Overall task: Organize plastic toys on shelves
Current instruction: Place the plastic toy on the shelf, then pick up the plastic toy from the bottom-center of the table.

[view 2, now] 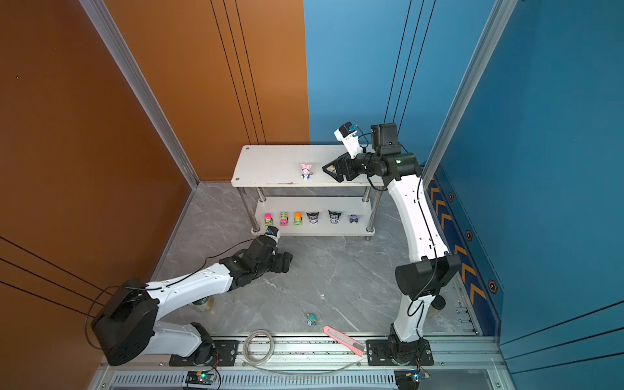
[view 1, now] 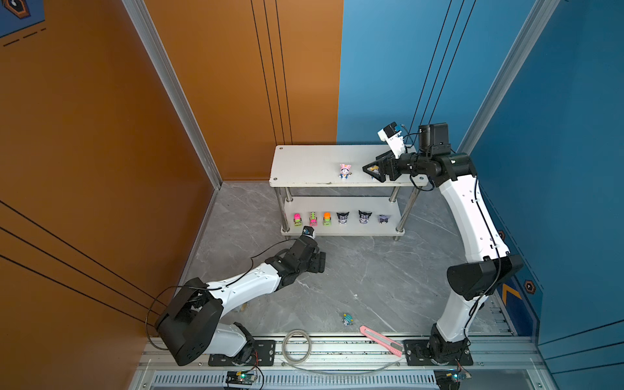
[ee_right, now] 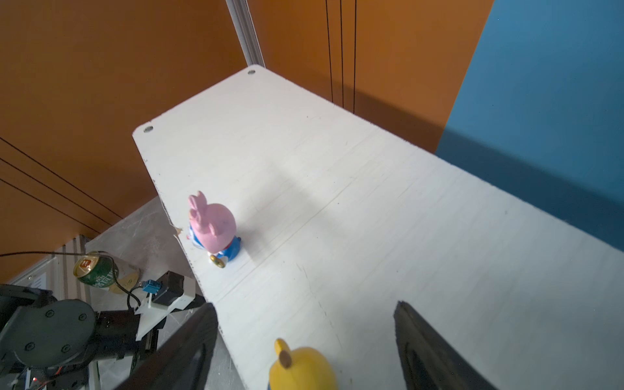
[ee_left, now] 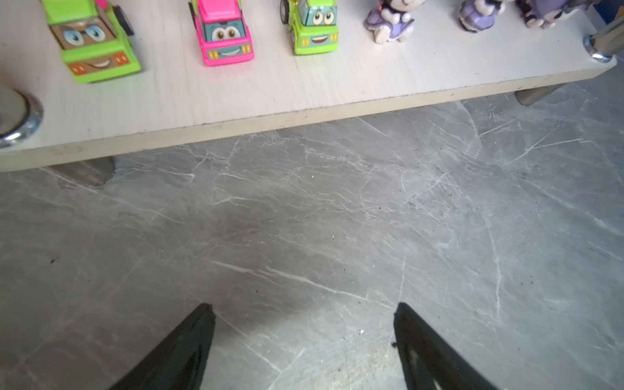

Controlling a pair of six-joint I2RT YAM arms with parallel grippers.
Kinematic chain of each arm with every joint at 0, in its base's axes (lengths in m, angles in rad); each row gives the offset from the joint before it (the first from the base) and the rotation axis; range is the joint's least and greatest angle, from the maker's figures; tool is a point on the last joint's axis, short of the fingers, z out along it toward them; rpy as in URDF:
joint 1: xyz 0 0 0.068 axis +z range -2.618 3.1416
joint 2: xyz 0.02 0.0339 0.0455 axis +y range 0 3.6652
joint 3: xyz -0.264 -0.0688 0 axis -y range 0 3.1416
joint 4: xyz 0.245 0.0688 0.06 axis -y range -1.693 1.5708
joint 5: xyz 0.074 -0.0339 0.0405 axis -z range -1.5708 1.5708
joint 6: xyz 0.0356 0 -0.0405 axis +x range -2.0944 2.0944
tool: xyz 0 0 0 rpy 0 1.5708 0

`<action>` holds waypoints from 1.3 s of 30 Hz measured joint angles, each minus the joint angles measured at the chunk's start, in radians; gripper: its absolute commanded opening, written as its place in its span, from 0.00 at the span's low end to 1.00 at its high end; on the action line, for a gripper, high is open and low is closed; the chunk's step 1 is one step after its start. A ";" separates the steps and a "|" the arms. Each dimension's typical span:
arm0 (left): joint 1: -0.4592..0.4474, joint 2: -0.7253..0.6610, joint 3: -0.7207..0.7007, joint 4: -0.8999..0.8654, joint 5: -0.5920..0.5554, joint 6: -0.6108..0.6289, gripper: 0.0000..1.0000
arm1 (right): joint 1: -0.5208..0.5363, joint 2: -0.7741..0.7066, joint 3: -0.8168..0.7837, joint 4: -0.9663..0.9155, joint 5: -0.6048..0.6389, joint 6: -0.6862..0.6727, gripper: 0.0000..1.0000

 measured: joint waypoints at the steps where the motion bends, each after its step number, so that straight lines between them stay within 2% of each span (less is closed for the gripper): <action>1: 0.000 -0.012 0.000 -0.004 0.000 0.000 0.85 | -0.002 -0.016 0.001 0.009 0.005 0.010 0.84; 8: 0.000 -0.129 -0.009 -0.027 -0.008 0.000 0.85 | -0.014 -0.166 -0.023 0.060 0.092 0.071 0.83; 11: 0.000 -0.200 -0.024 -0.052 -0.018 0.000 0.85 | 0.003 -0.337 -0.193 0.115 0.195 0.100 0.80; 13: -0.001 -0.249 -0.040 -0.070 -0.027 0.000 0.85 | 0.050 -0.490 -0.351 0.150 0.293 0.118 0.75; 15: -0.002 -0.301 -0.060 -0.089 -0.035 -0.001 0.85 | 0.138 -0.640 -0.494 0.164 0.393 0.138 0.68; 18: -0.004 -0.393 -0.101 -0.140 -0.052 -0.002 0.85 | 0.345 -0.856 -0.700 0.160 0.550 0.191 0.61; 22: -0.011 -0.523 -0.146 -0.217 -0.066 -0.005 0.83 | 0.634 -1.045 -0.934 0.097 0.774 0.307 0.60; 26: -0.032 -0.615 -0.177 -0.282 -0.074 -0.012 0.83 | 0.900 -1.061 -1.165 0.025 0.941 0.457 0.68; 31: -0.087 -0.676 -0.239 -0.326 -0.093 -0.042 0.83 | 1.221 -0.959 -1.393 0.036 1.030 0.599 0.74; 34: -0.108 -0.686 -0.268 -0.349 -0.105 -0.063 0.83 | 1.294 -0.869 -1.450 0.092 1.028 0.656 0.74; 39: -0.129 -0.678 -0.274 -0.356 -0.119 -0.084 0.83 | 1.303 -0.702 -1.462 0.185 1.013 0.708 0.72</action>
